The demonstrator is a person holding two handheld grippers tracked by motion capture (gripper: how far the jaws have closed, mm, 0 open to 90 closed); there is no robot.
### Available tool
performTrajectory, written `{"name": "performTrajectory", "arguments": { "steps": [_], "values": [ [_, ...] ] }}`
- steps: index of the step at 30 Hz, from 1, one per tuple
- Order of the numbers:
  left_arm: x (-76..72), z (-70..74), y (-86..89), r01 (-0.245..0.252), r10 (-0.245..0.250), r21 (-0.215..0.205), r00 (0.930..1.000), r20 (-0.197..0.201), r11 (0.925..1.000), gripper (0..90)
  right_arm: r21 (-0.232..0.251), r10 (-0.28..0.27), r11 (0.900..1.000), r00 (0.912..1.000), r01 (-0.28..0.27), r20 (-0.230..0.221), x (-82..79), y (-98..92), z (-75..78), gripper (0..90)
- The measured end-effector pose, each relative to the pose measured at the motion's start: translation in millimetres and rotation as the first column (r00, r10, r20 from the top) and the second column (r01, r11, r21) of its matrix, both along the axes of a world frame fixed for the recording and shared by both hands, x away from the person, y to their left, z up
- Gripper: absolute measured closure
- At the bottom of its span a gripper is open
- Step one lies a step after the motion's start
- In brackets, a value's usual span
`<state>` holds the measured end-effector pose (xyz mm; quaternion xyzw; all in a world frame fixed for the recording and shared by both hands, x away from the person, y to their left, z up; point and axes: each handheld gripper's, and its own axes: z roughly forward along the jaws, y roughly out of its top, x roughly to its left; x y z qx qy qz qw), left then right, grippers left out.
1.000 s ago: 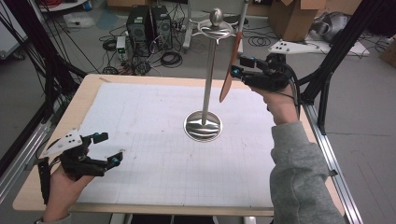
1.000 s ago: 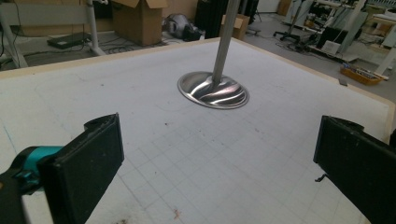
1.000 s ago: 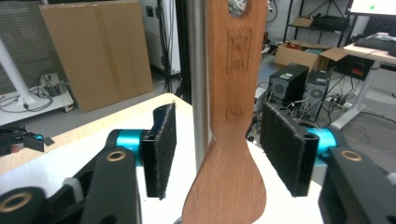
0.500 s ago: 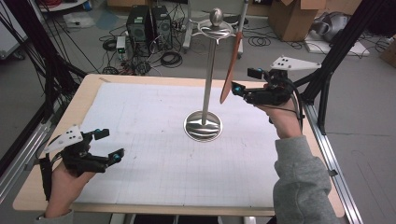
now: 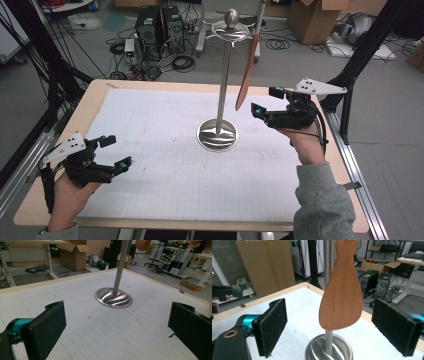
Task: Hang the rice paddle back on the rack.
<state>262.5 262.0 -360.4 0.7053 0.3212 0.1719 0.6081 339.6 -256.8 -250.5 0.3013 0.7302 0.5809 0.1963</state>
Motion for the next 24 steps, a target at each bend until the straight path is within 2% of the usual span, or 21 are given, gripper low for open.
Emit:
{"name": "performTrajectory", "arguments": {
  "steps": [6,11,17,24],
  "values": [
    [1.2,-0.9,-1.9,0.005,-0.005,-0.002,1.0000,-0.004,1.0000,2.1,-0.020,-0.012,1.000,0.9999,0.012,-0.002,-5.3,-5.2,-12.8,11.9],
    [0.9,-0.1,-3.9,0.012,-0.012,-0.007,0.9999,0.003,0.9999,2.1,0.000,-0.019,1.000,0.9997,0.019,0.012,-13.1,-10.8,-24.7,11.7],
    [-1.0,-1.1,-4.9,-0.011,0.011,-0.020,0.9998,0.014,0.9997,2.0,0.002,-0.029,1.000,0.9995,0.029,0.012,-21.3,-16.5,-35.7,11.7],
    [-2.6,-0.8,-8.4,-0.001,0.001,-0.022,0.9998,0.018,0.9998,2.0,0.000,-0.046,0.999,0.9989,0.046,0.006,-29.3,-24.4,-50.4,11.7]
  ]
}}
